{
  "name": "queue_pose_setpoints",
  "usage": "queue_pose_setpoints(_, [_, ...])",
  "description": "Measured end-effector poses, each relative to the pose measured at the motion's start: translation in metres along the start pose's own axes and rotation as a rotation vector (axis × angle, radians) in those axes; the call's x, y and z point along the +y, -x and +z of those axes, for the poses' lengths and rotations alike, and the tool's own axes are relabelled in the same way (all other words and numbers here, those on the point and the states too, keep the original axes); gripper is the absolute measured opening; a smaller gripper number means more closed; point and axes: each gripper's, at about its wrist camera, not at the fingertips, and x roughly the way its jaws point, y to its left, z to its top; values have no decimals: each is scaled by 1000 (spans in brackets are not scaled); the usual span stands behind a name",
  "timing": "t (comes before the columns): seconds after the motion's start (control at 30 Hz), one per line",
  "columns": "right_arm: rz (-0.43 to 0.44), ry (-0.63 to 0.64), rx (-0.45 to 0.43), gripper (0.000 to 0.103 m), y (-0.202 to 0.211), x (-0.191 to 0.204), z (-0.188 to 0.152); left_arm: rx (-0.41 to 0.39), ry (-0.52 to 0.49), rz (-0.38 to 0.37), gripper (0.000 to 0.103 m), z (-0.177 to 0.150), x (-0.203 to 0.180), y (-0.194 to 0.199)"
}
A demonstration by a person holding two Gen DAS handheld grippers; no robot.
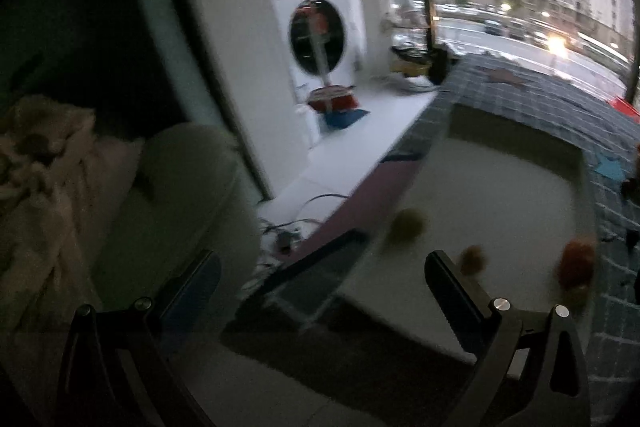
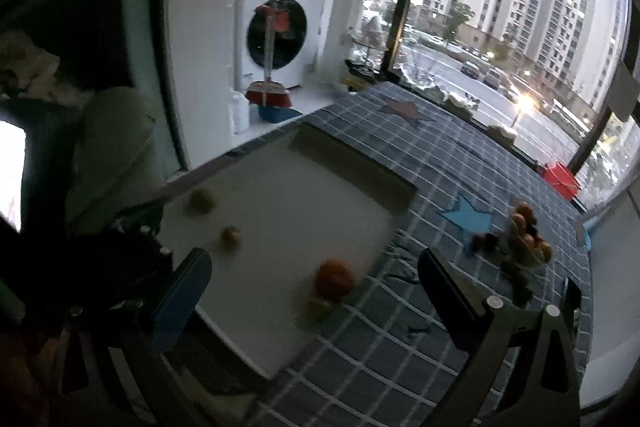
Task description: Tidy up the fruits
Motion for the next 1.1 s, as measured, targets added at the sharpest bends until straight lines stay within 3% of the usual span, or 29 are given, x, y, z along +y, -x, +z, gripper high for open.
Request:
queue_pose_setpoints(0.27, [9,-6,25,103,-10,12,-3,49,90,87,102,-36,47,-8])
queue_pose_setpoints(0.47, [10,-21,36,103,-13,7,-6,82,102,102,102,-45,49,-15])
queue_pose_setpoints(1.1, [5,-51,10,103,-12,-1,-3,76,76,90,102,-49,43,-4])
